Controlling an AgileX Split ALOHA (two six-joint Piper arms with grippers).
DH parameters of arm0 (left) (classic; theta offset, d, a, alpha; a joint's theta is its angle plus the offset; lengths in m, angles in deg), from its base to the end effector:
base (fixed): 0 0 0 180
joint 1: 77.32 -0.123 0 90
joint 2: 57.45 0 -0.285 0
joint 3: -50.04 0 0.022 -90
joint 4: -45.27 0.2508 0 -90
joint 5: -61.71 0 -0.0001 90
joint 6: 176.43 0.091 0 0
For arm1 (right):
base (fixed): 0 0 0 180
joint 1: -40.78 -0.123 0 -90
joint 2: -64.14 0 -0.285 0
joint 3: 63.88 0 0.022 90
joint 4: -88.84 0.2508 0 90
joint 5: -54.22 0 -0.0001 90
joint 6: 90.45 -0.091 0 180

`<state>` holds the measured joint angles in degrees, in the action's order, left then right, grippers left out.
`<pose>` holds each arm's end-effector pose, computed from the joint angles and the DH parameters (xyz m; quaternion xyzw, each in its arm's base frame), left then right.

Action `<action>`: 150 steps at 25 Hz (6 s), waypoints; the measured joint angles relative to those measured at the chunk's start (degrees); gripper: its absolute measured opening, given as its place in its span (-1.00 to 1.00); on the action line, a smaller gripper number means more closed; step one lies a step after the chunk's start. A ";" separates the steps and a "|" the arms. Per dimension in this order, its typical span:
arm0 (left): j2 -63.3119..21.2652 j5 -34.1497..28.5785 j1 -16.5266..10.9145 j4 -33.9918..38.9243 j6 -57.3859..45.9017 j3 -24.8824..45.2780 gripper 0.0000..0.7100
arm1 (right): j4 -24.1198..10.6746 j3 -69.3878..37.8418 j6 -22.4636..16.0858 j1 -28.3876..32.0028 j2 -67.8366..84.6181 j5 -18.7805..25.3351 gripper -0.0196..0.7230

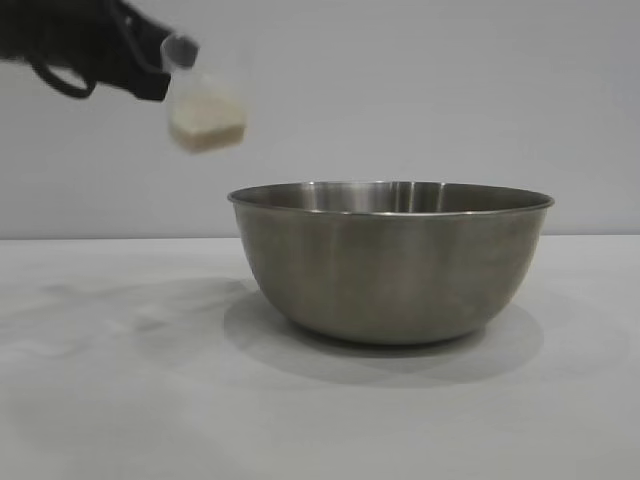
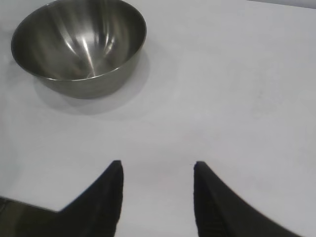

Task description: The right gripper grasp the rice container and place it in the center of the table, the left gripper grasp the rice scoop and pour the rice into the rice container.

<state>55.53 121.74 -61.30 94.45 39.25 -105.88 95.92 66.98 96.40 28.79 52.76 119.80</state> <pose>0.3362 -0.1586 0.2185 0.6172 0.3302 0.0605 0.7116 -0.0009 0.0103 0.2687 -0.1483 0.8773 0.0819 0.4491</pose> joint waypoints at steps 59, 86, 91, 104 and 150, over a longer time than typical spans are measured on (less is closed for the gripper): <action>0.00 -8.81 2.06 -56.06 -23.93 2.84 -1.00 | -0.04 -0.09 0.00 0.00 0.00 -0.10 -0.08; 13.93 4.91 -6.64 -43.77 -30.98 18.75 -1.00 | -0.04 -0.09 0.00 0.00 0.00 -0.10 -0.08; 14.14 4.91 -6.64 -43.73 -30.99 18.75 -1.00 | -0.04 -0.09 0.00 0.00 0.00 -0.10 -0.08; 14.14 5.13 -6.64 -43.64 -30.99 22.04 -1.00 | -0.04 -0.09 0.00 0.00 0.00 -0.10 -0.08; -33.50 -30.59 -28.86 -33.61 -44.25 27.88 -0.25 | 0.17 -0.09 0.00 0.00 4.54 0.19 -0.08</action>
<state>22.03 91.15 -90.16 60.84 -5.01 -77.99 96.09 66.89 96.40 28.79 57.30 119.99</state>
